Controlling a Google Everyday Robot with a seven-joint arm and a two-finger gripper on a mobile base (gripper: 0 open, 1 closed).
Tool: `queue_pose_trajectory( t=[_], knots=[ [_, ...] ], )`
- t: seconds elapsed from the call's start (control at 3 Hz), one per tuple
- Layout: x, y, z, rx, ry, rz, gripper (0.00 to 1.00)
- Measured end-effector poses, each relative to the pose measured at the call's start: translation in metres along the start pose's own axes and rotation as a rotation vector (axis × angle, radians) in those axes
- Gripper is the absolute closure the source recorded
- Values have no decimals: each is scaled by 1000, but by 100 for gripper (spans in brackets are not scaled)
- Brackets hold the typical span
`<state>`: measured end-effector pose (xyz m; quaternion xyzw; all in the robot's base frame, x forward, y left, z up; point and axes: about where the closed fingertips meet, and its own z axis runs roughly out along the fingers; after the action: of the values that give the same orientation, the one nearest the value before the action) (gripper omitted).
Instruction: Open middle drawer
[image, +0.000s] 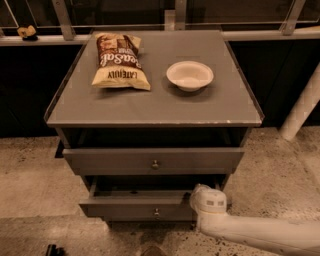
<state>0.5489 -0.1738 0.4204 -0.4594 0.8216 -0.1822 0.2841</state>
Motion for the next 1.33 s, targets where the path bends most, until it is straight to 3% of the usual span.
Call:
queue_pose_trajectory(
  t=[0.33, 0.67, 1.33],
  knots=[
    [-1, -2, -3, 0, 0, 0, 100],
    [-1, -2, -3, 0, 0, 0, 81],
    [-1, -2, -3, 0, 0, 0, 35]
  ],
)
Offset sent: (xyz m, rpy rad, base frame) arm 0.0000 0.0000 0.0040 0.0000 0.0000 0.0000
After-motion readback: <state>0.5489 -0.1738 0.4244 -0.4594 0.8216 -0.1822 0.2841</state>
